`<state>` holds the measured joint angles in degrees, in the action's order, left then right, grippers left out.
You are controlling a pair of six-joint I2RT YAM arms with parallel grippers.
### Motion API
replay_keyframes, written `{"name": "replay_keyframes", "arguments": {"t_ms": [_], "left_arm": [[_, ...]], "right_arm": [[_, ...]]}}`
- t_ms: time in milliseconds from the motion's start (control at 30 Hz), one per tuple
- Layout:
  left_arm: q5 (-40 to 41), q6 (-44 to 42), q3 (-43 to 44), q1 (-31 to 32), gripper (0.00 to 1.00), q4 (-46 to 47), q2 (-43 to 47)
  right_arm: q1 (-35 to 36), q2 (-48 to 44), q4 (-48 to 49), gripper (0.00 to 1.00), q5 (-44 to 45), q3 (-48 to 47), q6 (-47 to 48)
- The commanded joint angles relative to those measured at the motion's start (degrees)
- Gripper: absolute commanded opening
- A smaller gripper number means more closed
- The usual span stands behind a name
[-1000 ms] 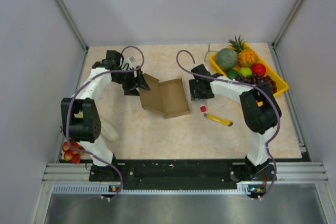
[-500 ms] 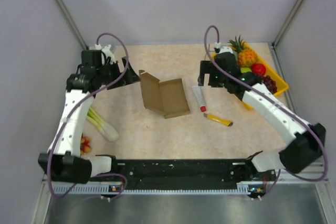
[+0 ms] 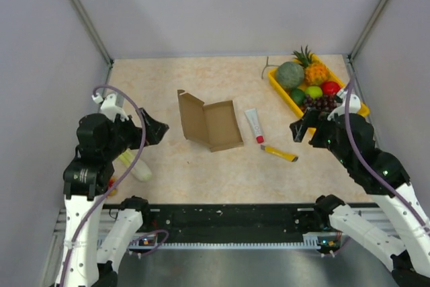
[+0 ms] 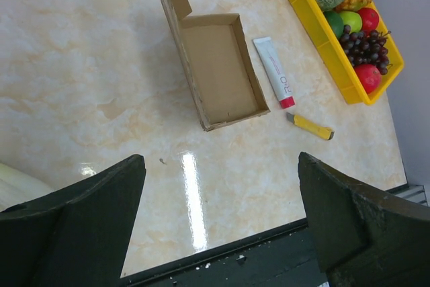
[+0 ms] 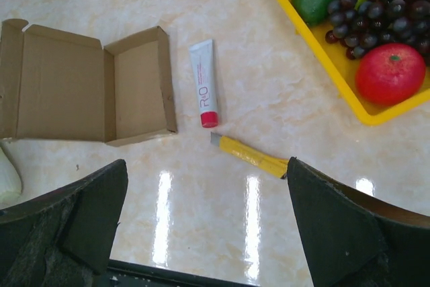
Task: Unpack the express box
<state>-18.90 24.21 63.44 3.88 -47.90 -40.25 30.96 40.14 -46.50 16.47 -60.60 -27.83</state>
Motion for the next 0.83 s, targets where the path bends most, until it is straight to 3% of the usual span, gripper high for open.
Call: {"name": "replay_keyframes", "arguments": {"t_ms": [0, 233, 800], "left_arm": [[2.10, 2.68, -0.42, -0.19, 0.99, -1.22, 5.08], [4.66, 1.72, 0.72, -0.19, 0.99, -6.15, 9.22], [4.13, 0.32, 5.38, -0.19, 0.99, -12.92, 10.45]], "right_arm": [[-0.11, -4.88, -5.96, 0.99, 1.90, -1.01, -0.73], [-0.11, -9.20, -13.08, 0.99, 2.17, -4.96, 1.20], [-0.11, -10.87, -15.55, 0.99, 0.93, -7.16, -0.55]]}}
